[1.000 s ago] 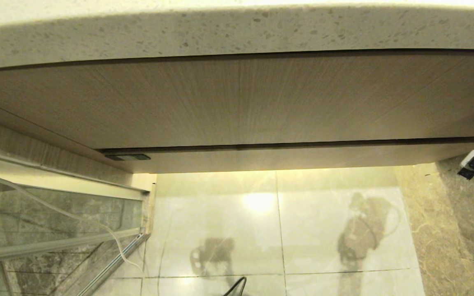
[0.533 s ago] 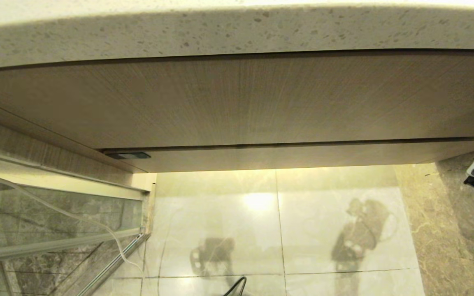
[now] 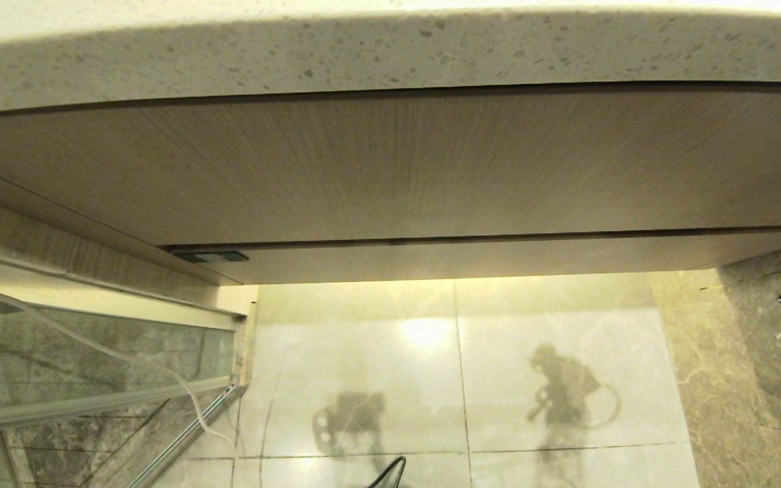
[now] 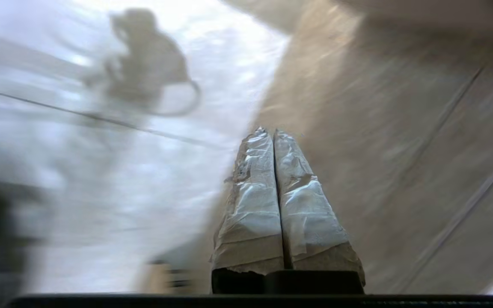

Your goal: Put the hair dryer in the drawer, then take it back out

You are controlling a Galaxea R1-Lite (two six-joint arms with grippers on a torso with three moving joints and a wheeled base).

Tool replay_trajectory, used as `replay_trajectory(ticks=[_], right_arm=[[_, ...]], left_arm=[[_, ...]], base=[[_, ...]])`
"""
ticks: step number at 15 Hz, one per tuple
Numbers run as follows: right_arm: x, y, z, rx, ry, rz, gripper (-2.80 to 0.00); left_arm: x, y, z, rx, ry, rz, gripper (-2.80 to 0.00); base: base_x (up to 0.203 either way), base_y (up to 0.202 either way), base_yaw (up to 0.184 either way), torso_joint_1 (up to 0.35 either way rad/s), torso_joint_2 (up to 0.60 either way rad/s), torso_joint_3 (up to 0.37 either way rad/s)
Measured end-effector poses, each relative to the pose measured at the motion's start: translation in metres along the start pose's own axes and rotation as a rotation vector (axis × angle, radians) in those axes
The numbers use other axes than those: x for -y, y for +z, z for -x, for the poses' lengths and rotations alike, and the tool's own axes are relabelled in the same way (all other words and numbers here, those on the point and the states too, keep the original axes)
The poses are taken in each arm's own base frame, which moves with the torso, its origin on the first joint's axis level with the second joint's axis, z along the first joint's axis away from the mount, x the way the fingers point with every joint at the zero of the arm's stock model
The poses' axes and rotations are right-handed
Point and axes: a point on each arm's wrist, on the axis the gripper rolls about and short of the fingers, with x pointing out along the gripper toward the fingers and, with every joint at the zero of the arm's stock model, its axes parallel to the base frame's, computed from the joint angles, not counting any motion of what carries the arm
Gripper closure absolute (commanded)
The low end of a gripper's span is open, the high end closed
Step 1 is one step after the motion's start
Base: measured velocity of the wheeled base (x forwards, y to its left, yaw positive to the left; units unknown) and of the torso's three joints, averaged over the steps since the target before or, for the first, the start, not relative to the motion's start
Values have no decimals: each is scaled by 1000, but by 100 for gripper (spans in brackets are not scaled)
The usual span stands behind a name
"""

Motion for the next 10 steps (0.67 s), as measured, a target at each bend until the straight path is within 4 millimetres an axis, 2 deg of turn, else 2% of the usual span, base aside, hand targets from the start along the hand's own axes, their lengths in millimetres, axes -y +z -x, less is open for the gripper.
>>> replay_trajectory(ticks=[2,5,7,10], right_arm=[[-24,-19,33,19,-10,-79,0],[-53,-60,68,62,24,-126,0],[-66,-83,81,104,61,-156,0],[-73,-105,96,190,109,-187,0]], left_arm=[[0,0,0,0,0,0,0],[0,0,0,0,0,0,0],[0,0,0,0,0,0,0],[0,0,0,0,0,0,0]], base=[[0,0,0,0,0,0],[0,0,0,0,0,0],[0,0,0,0,0,0],[0,0,0,0,0,0]])
